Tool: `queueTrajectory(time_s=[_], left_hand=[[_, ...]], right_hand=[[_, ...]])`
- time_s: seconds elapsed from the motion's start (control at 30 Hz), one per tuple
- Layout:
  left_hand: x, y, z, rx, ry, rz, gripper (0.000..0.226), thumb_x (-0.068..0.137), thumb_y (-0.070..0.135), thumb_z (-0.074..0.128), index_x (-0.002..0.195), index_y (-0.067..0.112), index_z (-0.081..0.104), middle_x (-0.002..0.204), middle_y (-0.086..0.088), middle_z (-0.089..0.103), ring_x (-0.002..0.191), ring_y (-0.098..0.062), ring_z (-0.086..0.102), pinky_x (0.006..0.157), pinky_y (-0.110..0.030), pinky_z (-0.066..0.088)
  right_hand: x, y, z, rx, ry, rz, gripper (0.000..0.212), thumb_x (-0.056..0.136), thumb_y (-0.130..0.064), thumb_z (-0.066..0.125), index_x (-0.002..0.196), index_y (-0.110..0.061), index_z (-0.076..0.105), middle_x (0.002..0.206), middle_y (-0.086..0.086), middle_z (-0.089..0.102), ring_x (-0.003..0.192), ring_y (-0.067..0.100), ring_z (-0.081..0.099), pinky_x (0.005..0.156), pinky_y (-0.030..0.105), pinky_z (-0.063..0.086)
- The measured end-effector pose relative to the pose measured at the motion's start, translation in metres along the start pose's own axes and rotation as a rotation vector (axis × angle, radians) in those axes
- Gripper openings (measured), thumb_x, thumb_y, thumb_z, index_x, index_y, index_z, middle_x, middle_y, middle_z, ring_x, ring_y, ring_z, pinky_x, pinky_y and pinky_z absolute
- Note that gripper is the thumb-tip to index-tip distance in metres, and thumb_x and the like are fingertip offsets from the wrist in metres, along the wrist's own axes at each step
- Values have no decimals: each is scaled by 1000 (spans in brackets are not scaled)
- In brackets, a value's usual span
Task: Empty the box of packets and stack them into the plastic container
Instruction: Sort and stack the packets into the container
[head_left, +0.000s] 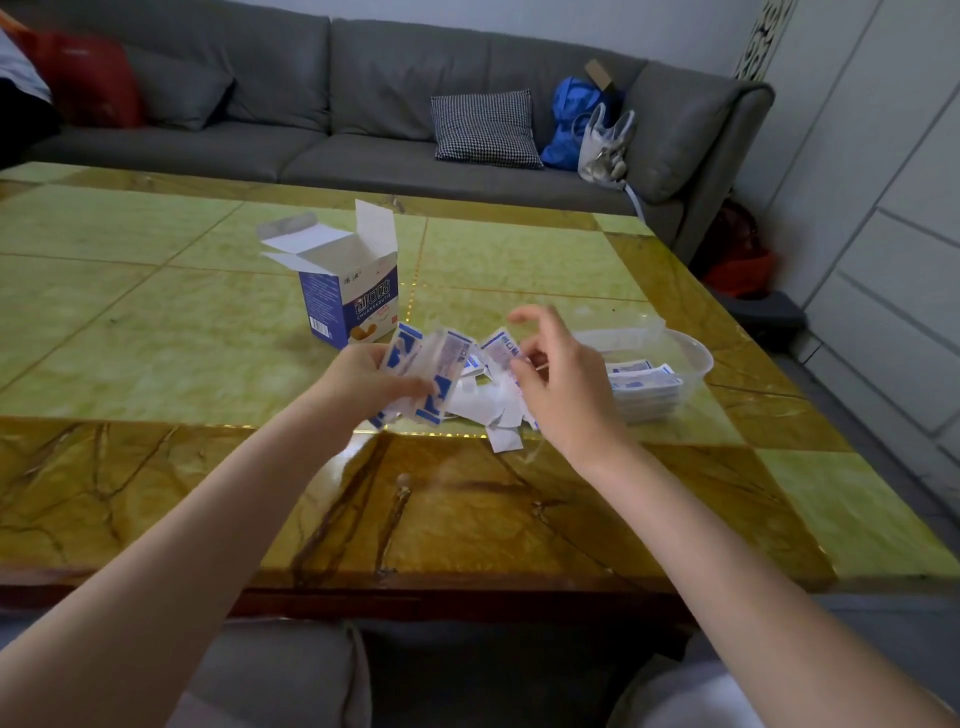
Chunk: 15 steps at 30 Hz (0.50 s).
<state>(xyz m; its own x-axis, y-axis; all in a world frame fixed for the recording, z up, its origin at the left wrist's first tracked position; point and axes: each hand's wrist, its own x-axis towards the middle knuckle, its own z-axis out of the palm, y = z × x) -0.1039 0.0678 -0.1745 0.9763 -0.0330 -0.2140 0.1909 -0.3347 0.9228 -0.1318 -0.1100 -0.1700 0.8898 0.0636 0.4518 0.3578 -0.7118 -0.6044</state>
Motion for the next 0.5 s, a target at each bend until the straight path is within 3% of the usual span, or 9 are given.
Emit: queueTrajectory(time_s=[0.07,0.17,0.27,0.37,0.5], left_hand=[[0,-2,-5,144,-3,31,21,77,11,70,96,9,64,89,-9,67,84,-26,64,77,-39,52],[-3,-2,-4,284,-133,41,19,76,15,72,94,10,65,89,-11,70,79,-26,65,76,-38,52],[-4,-1,0,280,-255,56,20,76,16,72,92,5,66,88,-14,70,74,-23,63,71,-33,49],[-3,-2,1,175,-329,48,23,77,17,71,93,1,66,86,-16,70,73,-22,63,69,-30,48],[-3,-2,-3,39,-337,10,12,85,19,62,89,9,67,79,-6,70,63,-10,64,56,-19,48]], right_hand=[[1,1,-3,-85,-137,-122,28,88,-4,57,115,-9,57,89,5,62,76,10,53,66,6,40],[-4,3,0,-269,-281,-345,11,85,-7,61,90,-11,70,101,5,60,98,13,46,88,29,44],[-10,8,11,-482,-297,-524,10,78,-5,68,87,-10,71,119,9,59,118,28,48,97,43,40],[-11,8,13,-421,-294,-517,13,77,-5,68,88,-10,70,102,8,64,101,29,58,90,45,45],[-9,8,8,-345,-258,-409,14,84,-1,58,91,-8,69,89,7,59,88,26,56,76,42,49]])
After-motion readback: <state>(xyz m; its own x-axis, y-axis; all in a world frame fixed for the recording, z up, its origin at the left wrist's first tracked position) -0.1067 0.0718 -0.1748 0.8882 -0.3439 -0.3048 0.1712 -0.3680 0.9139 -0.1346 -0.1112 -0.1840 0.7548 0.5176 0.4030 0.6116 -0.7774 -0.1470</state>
